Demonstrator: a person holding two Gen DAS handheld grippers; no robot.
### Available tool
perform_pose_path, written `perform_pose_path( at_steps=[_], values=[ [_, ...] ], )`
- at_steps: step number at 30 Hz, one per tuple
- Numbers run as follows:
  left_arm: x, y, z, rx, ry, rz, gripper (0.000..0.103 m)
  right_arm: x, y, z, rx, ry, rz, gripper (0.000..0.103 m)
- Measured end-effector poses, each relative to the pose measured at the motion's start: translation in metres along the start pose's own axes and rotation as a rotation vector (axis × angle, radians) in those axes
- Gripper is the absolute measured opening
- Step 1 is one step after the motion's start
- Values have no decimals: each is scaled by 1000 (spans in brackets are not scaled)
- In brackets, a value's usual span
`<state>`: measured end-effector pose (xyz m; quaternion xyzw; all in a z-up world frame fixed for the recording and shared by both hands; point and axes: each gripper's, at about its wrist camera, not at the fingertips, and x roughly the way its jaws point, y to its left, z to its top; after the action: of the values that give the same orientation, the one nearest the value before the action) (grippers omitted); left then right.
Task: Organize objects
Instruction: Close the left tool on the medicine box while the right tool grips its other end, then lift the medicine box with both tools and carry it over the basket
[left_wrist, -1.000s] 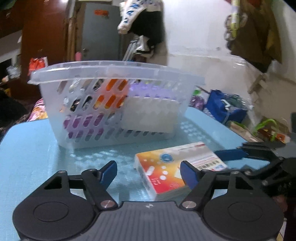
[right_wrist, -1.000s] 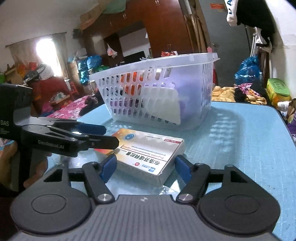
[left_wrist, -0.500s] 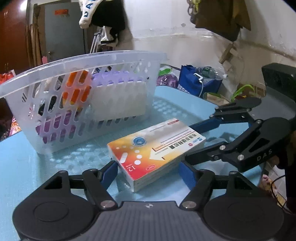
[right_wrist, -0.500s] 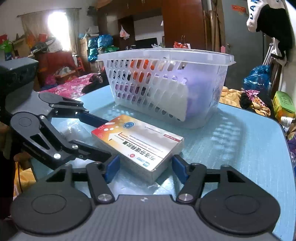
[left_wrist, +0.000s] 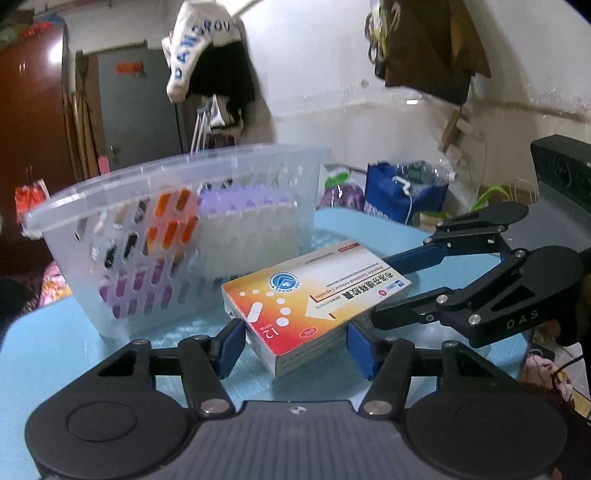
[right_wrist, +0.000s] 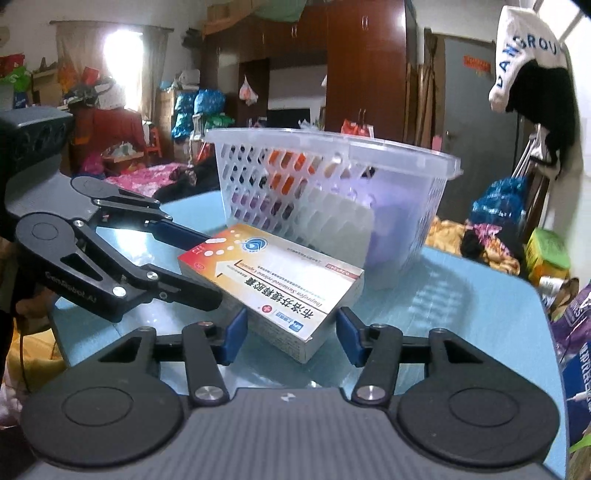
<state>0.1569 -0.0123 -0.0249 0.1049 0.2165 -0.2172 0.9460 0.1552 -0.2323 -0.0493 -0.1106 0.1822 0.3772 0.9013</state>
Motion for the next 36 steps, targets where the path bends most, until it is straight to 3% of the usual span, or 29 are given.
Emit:
perform_pose_path(
  at_steps=[10, 17, 25, 36],
  values=[
    [-46, -14, 21, 33, -166, 46, 62, -31, 18, 32, -66, -111, -46, 55],
    [-70, -8, 71, 73, -248, 102, 61, -36, 10, 92, -101, -167, -53, 54],
    [-55, 24, 128, 66, -250, 141, 61, -6, -22, 143, -62, -158, -49, 54],
    [0, 58, 143, 9, -196, 134, 61, 39, -48, 146, -29, -74, -92, 53]
  ],
)
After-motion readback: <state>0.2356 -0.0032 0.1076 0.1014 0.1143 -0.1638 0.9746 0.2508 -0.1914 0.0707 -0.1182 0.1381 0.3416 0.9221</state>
